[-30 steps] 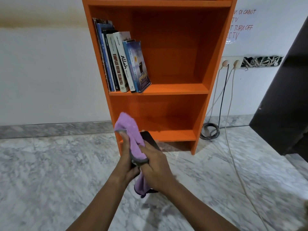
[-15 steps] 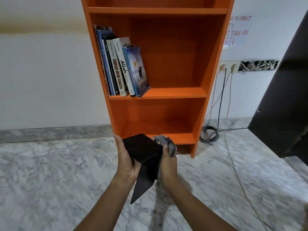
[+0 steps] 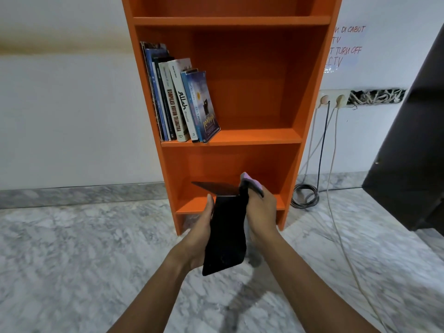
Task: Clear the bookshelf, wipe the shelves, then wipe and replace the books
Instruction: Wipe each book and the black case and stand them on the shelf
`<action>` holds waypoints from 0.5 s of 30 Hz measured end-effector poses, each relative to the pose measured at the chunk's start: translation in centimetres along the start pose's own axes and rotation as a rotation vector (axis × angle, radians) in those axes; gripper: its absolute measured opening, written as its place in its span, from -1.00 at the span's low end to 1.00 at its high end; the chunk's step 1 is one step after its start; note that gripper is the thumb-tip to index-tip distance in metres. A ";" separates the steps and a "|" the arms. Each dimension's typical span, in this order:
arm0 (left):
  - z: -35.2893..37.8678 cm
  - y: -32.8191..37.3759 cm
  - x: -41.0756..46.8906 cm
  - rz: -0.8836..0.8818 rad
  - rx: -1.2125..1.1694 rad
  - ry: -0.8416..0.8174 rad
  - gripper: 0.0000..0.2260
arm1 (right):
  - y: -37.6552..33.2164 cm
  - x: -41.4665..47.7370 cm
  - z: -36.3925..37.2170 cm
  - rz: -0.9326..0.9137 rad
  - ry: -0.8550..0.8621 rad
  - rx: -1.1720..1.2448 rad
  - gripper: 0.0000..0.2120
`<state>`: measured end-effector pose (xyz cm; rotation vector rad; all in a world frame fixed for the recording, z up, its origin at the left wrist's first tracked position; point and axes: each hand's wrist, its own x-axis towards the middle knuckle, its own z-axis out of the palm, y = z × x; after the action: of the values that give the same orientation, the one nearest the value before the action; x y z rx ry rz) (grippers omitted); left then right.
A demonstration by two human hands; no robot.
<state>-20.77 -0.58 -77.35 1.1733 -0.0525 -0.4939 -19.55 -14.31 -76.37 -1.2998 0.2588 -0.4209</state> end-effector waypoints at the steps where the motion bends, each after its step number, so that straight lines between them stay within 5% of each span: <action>1: 0.4 0.1 -0.3 0.010 -0.040 -0.004 -0.46 | -0.3 -0.2 0.1 0.009 -0.041 -0.005 -0.77; 6: 2.4 -0.4 -1.8 0.165 -0.239 -0.056 -0.51 | 0.6 -1.0 1.0 -0.168 -0.069 -0.157 -0.75; 9: 2.1 -1.5 -1.6 0.197 -0.290 -0.070 -0.23 | 1.4 -1.2 1.2 -0.167 -0.043 -0.261 -0.82; 12: 2.9 -1.1 -1.7 0.235 -0.361 -0.074 -0.48 | 1.0 -1.5 0.5 -0.149 0.014 -0.295 -0.80; 15: 3.0 -0.4 -1.4 0.195 -0.407 -0.086 -0.44 | 0.0 -3.0 0.7 -0.143 -0.098 -0.327 -0.82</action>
<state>-23.04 -2.73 -76.23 0.7393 -0.1334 -0.3606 -21.99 -12.39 -76.32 -1.6615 0.1558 -0.4466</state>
